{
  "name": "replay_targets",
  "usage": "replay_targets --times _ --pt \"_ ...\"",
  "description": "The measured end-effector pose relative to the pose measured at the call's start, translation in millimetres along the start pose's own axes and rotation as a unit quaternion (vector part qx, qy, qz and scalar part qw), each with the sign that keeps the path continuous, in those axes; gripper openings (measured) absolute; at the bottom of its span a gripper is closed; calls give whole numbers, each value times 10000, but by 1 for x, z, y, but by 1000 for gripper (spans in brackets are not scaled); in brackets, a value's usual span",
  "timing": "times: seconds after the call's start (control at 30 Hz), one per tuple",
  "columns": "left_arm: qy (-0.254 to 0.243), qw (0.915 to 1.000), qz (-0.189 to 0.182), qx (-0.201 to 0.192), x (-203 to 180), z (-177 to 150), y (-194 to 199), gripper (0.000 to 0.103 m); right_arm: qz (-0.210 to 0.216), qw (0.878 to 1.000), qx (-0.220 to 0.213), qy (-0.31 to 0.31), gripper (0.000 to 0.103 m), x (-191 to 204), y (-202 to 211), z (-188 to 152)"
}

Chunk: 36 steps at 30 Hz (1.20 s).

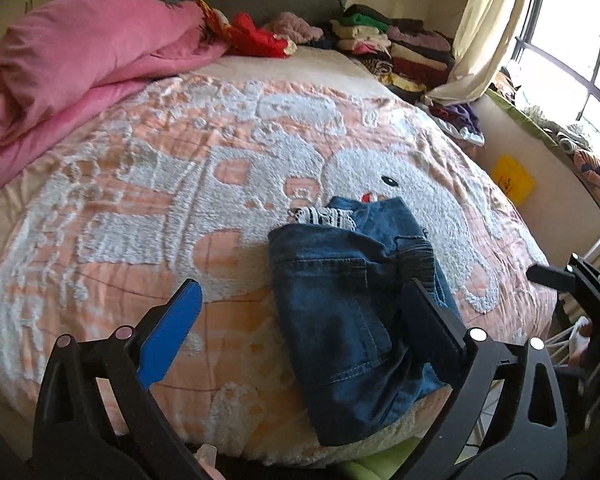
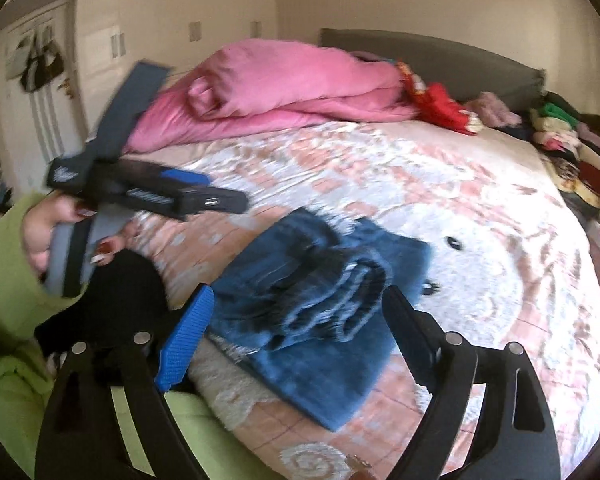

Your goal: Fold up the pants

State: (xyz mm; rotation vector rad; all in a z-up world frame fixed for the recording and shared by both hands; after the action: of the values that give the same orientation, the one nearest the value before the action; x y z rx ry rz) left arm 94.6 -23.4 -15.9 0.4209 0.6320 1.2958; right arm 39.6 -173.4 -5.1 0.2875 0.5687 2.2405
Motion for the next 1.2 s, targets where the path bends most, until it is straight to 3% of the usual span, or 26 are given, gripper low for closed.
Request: replay_targets --times 0.3,0.57,1.03,1.2 --pt "-34 9998 155 -97 2 -2 8 93 -543 9954 -105 -787 85 -49 4 1" --pt "-126 9996 248 92 -2 -12 -11 93 -771 9913 208 -1046 86 -67 -15 -17" --pt "-180 9976 323 592 -7 -37 -62 93 -770 9771 982 -1723 85 -95 -73 -63" --pt "-159 9968 289 735 -7 -44 -75 93 -617 9754 1131 -1787 79 -91 -86 -74"
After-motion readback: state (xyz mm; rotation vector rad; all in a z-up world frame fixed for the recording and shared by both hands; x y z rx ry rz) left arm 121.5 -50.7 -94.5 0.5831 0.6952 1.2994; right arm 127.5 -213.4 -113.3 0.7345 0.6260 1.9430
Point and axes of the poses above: each gripper's, at about its wrist camera, not at the fingertips, and y roughly against the way its jaws point, x to its left, z to its top, the point moved 8 cm from there along -y, roughly the way its jaws point, and after that the axes turned 7 degrees about -x, right-handed, at the moved point
